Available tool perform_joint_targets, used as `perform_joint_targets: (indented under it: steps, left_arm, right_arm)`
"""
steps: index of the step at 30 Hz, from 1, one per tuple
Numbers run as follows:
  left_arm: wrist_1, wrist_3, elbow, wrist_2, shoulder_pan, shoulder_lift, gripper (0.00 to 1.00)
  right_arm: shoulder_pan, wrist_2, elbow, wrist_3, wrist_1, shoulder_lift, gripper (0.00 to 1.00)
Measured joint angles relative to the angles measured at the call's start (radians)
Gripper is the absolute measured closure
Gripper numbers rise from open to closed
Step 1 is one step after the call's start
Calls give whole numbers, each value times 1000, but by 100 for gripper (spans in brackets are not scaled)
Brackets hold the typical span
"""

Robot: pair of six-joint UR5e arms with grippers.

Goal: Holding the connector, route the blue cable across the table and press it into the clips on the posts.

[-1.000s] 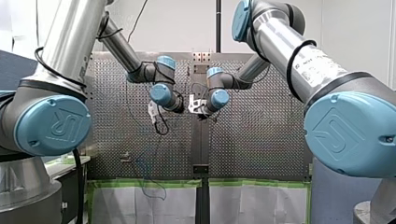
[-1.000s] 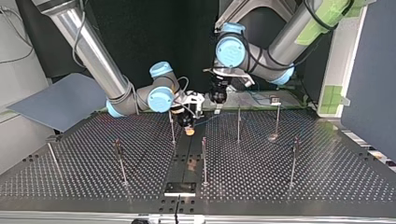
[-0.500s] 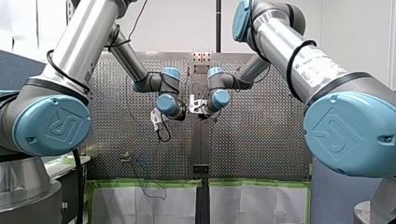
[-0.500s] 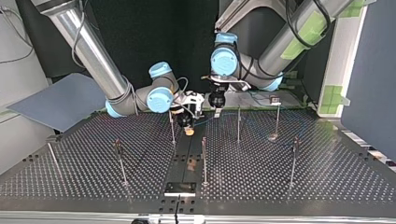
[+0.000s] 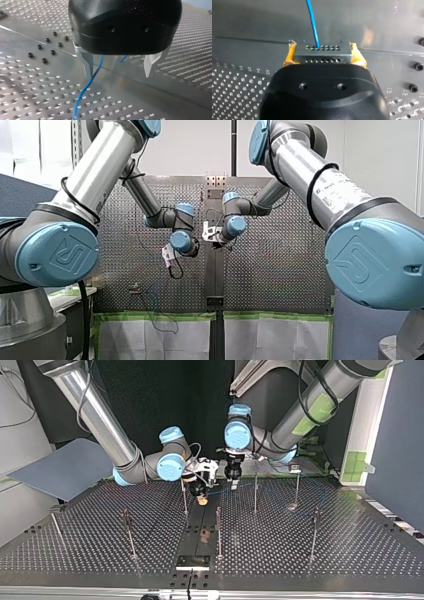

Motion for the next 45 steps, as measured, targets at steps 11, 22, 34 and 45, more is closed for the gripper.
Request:
perform_joint_targets:
  steps: [11, 22, 34, 45]
  left_arm:
    - [6, 11, 59, -44, 21, -11, 0]
    - [-5, 30, 61, -44, 21, -38, 0]
    - [-26, 55, 61, -92, 15, -39, 100]
    - [-57, 72, 61, -114, -5, -16, 100]
  right_arm:
    - [-3, -1, 1, 1, 1, 0, 100]
    - [-5, -2, 0, 1, 2, 0, 100]
    - [-5, -2, 0, 1, 2, 0, 100]
    - [-11, -3, 0, -6, 8, -18, 100]
